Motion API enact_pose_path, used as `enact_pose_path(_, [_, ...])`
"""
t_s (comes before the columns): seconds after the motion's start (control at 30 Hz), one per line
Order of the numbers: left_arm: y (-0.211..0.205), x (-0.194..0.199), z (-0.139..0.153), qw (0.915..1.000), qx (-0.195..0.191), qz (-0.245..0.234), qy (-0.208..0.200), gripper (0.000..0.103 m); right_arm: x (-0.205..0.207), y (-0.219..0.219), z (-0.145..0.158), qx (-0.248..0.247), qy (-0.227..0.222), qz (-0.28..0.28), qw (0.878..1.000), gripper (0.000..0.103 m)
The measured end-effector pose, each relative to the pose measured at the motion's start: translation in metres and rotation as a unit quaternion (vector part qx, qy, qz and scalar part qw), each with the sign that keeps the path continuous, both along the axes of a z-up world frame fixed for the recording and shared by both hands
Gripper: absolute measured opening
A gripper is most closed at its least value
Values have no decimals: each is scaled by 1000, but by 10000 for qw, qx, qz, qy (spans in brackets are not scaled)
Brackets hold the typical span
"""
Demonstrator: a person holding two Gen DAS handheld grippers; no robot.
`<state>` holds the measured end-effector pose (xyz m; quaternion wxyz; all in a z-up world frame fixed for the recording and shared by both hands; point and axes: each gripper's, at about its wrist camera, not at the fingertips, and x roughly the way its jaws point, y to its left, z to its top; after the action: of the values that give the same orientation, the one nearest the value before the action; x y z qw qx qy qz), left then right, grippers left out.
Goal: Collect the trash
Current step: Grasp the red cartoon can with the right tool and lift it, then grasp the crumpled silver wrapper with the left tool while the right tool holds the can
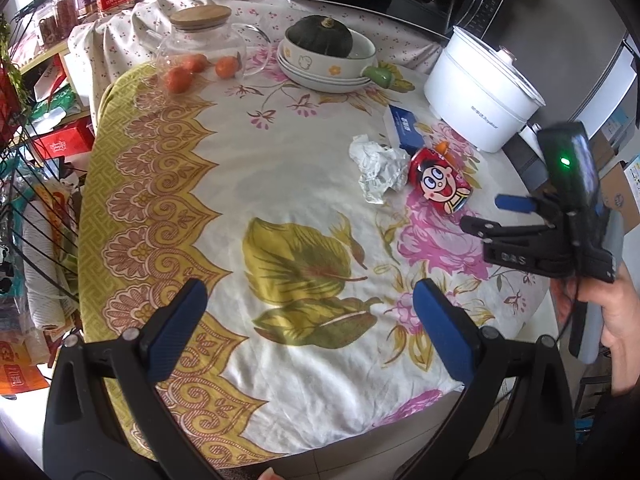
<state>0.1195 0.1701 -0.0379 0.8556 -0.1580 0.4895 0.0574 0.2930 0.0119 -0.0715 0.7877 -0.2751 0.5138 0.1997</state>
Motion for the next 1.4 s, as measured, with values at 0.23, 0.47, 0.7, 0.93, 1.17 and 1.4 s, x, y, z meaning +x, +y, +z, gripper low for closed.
enact_pose_path(0.23, [10, -2, 1, 10000, 23, 9, 27, 102, 33, 37, -33, -709, -166, 125, 9973, 70])
enact_pose_path(0.47, [15, 0, -2, 10000, -25, 29, 82, 102, 48, 29, -37, -515, -64, -109, 9986, 53])
enact_pose_path(0.7, [4, 3, -5, 9996, -209, -128, 103, 102, 24, -2, -12, -65, -9, -219, 9997, 53])
enact_pose_path(0.93, [-12, 8, -14, 9991, -124, -322, 233, 102, -2, -66, 0, 338, 128, -600, 9975, 53])
enact_pose_path(1.17, [-30, 15, -18, 9981, 7, -566, 235, 102, -24, -118, -3, 723, 261, -946, 9925, 53])
enact_pose_path(1.4, [-48, 48, -26, 9969, 162, -746, 179, 102, -25, -141, 3, 750, 178, -1020, 9918, 53])
